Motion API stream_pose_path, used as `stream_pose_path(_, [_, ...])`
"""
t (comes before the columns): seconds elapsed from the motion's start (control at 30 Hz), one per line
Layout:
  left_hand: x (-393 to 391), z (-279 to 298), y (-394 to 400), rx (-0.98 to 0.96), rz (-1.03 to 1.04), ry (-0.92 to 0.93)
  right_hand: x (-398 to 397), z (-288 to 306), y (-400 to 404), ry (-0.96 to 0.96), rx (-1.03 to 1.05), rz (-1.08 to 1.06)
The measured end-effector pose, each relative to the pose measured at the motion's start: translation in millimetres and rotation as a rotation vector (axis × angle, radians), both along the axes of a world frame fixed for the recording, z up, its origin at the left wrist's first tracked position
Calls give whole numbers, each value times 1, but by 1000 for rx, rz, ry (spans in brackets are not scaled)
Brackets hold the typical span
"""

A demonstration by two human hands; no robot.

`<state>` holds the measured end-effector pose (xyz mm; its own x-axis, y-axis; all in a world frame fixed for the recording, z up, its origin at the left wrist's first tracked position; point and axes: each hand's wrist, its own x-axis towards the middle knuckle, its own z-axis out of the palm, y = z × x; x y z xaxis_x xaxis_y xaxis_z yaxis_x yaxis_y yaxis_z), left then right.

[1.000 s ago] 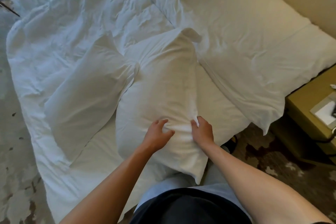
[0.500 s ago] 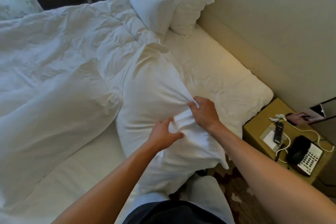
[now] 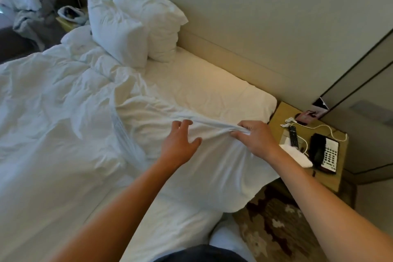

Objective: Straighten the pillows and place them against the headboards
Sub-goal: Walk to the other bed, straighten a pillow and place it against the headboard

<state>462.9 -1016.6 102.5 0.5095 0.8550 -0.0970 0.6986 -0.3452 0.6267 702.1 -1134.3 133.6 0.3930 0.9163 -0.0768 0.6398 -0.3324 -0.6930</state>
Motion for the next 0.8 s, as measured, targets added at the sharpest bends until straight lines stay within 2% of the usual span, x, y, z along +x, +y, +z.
stream_pose_path(0.2, [15,-11,40,11,-220,275,2,-40,-55,155,-105,-103])
stream_pose_path(0.33, [26,-20,52,67,-296,353,-9,-47,-76,181,-143,-103])
stream_pose_path(0.53, [12,-29,48,79,-304,236,-14,-44,-84,60,-96,-179])
stream_pose_path(0.8, [-11,0,41,202,-219,115,-58,-21,-51,-362,108,-166])
